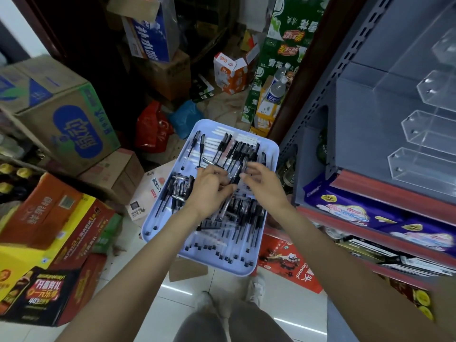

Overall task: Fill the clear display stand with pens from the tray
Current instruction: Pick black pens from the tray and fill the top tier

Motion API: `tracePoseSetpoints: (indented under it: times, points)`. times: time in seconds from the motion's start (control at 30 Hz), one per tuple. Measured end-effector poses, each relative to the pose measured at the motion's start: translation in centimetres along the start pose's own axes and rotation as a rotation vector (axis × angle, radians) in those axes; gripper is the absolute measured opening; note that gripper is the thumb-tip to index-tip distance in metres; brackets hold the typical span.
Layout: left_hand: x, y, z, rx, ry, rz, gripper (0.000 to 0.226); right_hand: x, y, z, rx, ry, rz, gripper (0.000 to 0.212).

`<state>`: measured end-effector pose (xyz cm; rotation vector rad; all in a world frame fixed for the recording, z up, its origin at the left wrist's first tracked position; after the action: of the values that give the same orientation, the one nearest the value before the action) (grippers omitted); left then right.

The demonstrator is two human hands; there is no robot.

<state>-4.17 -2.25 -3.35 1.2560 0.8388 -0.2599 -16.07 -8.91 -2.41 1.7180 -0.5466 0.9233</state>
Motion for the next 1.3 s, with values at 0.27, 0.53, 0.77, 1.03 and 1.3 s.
tracePoseSetpoints:
  times: [0.27,0.53,0.77,1.03,1.3]
  points:
    - [-7.2,2.9,1.9,0.084,-0.001,-0.399,0.024,5.1,7.7,0.6,-0.12,0.054,0.487,0.006]
    - [-21.5,2.1,5.9,-0.002,-0.23,-0.523,0.022,5.5,23.1,1.3,-0.345,0.194,0.667,0.011]
    - [-36.6,-1.9,9.6,-0.205,-0.419,-0.45,0.025,0.3,41.4,2.2,-0.547,0.241,0.906,0.009]
    - [-50.6,-7.1,13.3,-0.375,-0.486,-0.269,0.002,-5.8,55.3,4.6,-0.752,0.286,0.695,0.015]
    - [-54.0,-9.9,16.7,-0.417,-0.39,0.059,0.009,-10.5,60.3,9.0,-0.75,0.151,0.218,0.057]
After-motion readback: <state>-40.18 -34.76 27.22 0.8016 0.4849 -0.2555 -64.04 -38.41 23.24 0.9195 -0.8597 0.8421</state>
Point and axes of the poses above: each hand's wrist, its own z-axis towards the middle knuckle, its own y-axis out of the back of the hand, x = y × z, the point moved 5 cm from there along z, towards the middle knuckle, and after that the axes turned 14 degrees about -x, right-handed, at the moved point
